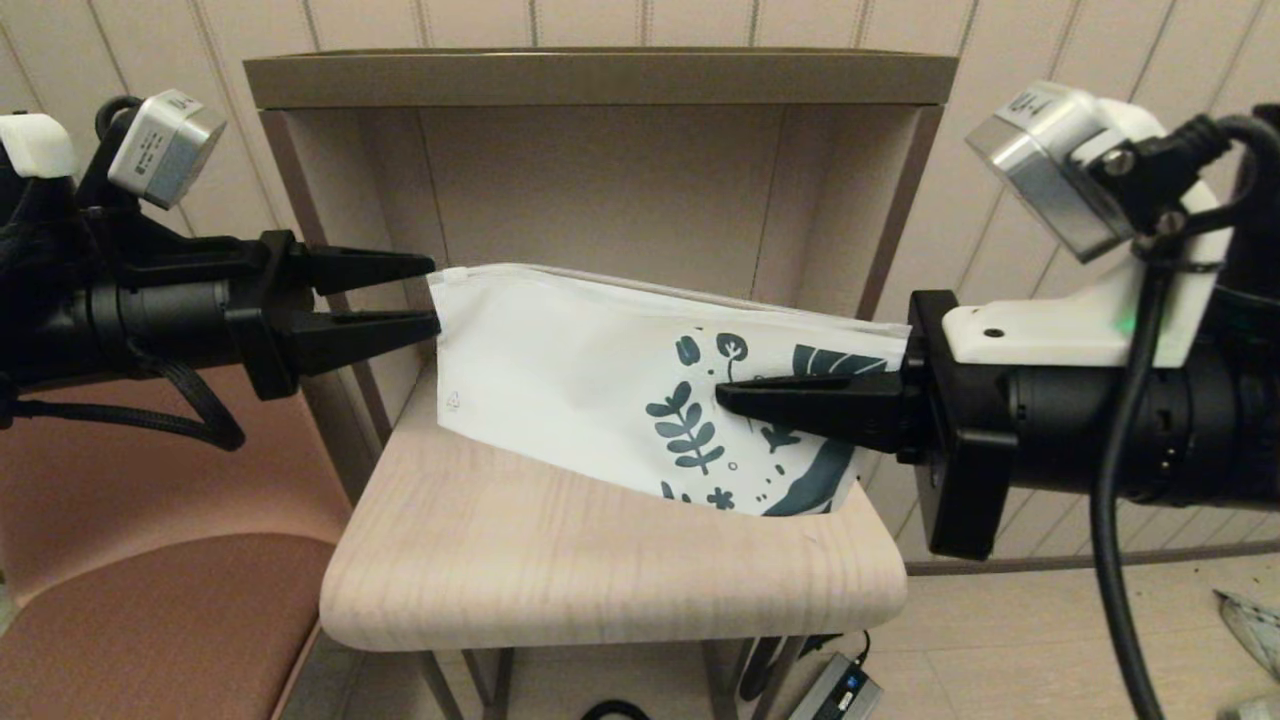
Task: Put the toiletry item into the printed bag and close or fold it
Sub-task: Hand it to the other hand
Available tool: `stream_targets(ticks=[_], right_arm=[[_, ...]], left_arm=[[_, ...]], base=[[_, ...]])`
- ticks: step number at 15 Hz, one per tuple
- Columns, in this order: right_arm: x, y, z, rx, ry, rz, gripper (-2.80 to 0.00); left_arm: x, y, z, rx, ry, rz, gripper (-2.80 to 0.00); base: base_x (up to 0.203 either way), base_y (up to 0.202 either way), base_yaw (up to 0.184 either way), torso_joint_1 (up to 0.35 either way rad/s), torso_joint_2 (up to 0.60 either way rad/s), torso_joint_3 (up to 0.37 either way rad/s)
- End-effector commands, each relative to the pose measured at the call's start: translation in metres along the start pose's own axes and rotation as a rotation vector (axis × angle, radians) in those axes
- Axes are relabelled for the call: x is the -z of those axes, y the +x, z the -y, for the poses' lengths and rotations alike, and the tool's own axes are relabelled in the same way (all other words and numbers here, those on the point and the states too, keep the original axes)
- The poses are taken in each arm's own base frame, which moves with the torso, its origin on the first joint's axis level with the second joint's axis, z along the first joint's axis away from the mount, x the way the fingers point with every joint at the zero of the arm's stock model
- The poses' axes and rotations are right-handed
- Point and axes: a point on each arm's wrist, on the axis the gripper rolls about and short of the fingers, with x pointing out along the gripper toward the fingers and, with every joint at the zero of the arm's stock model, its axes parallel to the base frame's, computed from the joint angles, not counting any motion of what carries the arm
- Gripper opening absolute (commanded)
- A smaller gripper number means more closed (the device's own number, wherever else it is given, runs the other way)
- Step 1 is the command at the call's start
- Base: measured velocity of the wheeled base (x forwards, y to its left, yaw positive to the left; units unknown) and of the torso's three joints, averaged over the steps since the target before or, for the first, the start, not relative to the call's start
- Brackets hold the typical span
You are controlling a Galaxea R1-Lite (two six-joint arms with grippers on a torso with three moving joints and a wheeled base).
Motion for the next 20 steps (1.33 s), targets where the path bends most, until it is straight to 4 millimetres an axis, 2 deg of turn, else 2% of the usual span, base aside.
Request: stream_targets(ticks=[1,4,9,11,16,20], right_arm=[[0.000,0.000,0.000,-0.006,-0.004,0.000,-2.80],[0.001,0.000,-0.001,-0.031,-0.004,0.000,-2.80],[0.012,0.007,0.001,-0.067,-0.005,-0.032,-2.80],[0.014,0.006,0.000,-0.068,-0.015,-0.037,-2.80],[0.009,0.002,0.002,-0.052,-0.033,-0.019,-2.80],[-0.004,-0.007,-0.001,-0.043,-0.059,0.025,-2.80]], left_arm=[[0.006,0.003,-0.004,0.022,-0.015,-0.005,0.00],[0.015,0.008,-0.011,0.065,-0.037,-0.012,0.00],[0.007,0.008,-0.012,0.112,-0.006,0.010,0.00],[-0.001,0.000,-0.019,0.091,0.009,0.019,0.00],[-0.014,-0.044,-0.038,0.063,0.030,0.032,0.00],[-0.013,-0.048,-0.040,0.107,0.026,0.034,0.00]], base=[[0.000,0.000,0.000,0.000,0.00,0.000],[0.000,0.000,0.000,0.000,0.00,0.000],[0.000,0.000,0.000,0.000,0.00,0.000],[0.000,0.000,0.000,0.000,0.00,0.000],[0.000,0.000,0.000,0.000,0.00,0.000],[0.000,0.000,0.000,0.000,0.00,0.000]])
